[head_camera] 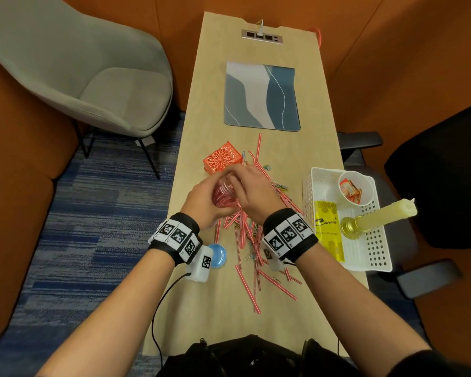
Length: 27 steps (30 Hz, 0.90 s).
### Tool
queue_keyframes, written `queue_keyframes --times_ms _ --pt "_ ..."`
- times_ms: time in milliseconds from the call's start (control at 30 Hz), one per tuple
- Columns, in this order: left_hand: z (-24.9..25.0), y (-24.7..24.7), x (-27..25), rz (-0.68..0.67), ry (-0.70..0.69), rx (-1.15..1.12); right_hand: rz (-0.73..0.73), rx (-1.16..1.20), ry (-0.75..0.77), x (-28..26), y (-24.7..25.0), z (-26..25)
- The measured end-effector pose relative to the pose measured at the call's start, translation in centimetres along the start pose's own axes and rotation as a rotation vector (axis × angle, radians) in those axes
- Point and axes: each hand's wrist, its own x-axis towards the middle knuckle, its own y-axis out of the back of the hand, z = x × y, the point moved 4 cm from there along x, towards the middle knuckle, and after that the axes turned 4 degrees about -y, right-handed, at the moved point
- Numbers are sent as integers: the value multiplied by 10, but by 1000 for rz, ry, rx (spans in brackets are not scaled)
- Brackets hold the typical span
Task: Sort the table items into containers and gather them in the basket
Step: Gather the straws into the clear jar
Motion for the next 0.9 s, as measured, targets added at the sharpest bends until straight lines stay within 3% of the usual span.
queue_keyframes --times_ms 100,167,200,267,300,367,567,900 --pt "-6 4 0 23 14 -1 318 205 -47 -5 18 11" --pt "-11 7 0 31 26 12 490 321 -268 -10 17 38" --pt "-13 8 -1 33 29 17 407 309 -430 -11 9 54" --pt "-16 9 -2 36 33 4 -87 36 -717 -20 -27 82" --pt "-17 9 -3 39 38 -6 -320 -124 -777 -29 -45 91" --pt "-19 8 -3 39 51 -16 -493 -312 -802 -40 -69 100" --pt "-25 6 -9 30 81 -31 -446 -428 -793 -43 -99 102" --pt "-31 2 -14 6 109 -5 -405 -365 -847 -31 -107 105"
